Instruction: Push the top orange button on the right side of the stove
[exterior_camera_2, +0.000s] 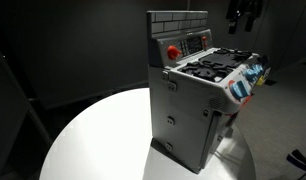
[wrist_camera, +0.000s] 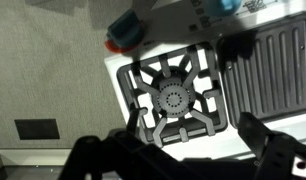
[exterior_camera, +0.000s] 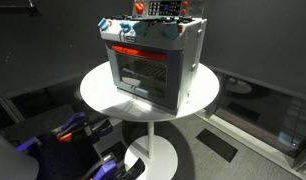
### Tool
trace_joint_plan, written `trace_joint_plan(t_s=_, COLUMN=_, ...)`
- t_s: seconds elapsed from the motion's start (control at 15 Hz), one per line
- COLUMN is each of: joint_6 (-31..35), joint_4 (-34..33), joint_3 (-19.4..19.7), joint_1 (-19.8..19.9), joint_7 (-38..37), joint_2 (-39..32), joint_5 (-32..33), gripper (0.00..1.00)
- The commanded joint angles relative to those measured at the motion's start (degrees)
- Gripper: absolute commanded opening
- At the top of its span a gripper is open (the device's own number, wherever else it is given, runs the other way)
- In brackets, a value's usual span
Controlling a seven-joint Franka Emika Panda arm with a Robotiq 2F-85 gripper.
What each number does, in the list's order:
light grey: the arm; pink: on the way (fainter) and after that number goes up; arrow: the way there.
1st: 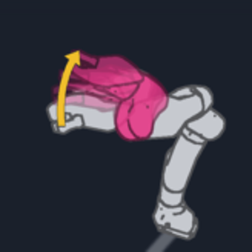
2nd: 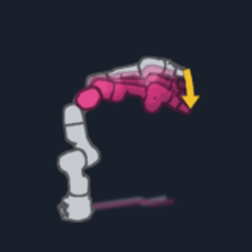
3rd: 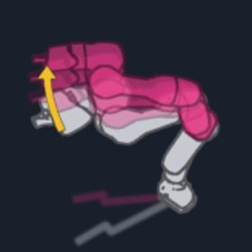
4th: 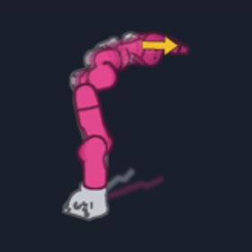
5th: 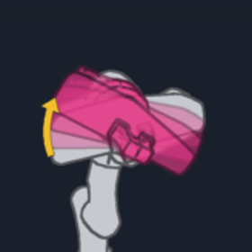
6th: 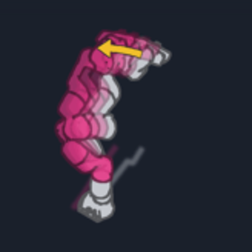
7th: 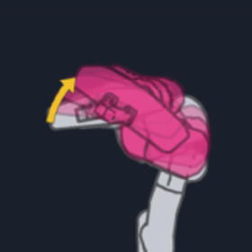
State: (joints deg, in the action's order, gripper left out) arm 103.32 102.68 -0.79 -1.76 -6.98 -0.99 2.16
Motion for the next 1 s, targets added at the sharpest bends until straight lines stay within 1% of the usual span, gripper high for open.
trace_joint_plan(t_s=0.0, joint_6=-5.7, joint_4=3.1, joint_3=-0.3, joint_1=0.0, joint_7=-0.9, joint_2=4.3, joint_5=-0.3, gripper=1.0)
trace_joint_plan(t_s=0.2, joint_6=-10.7, joint_4=4.6, joint_3=-0.7, joint_1=0.0, joint_7=-2.6, joint_2=6.4, joint_5=0.2, gripper=1.0)
trace_joint_plan(t_s=0.4, joint_6=-12.8, joint_4=7.5, joint_3=-1.0, joint_1=0.0, joint_7=-2.9, joint_2=9.2, joint_5=0.0, gripper=1.0)
trace_joint_plan(t_s=0.73, joint_6=-9.8, joint_4=15.5, joint_3=-1.5, joint_1=0.0, joint_7=-1.2, joint_2=16.2, joint_5=-0.3, gripper=1.0)
trace_joint_plan(t_s=0.93, joint_6=-5.8, joint_4=20.7, joint_3=-1.6, joint_1=-0.1, joint_7=-0.2, joint_2=20.9, joint_5=-0.4, gripper=1.0)
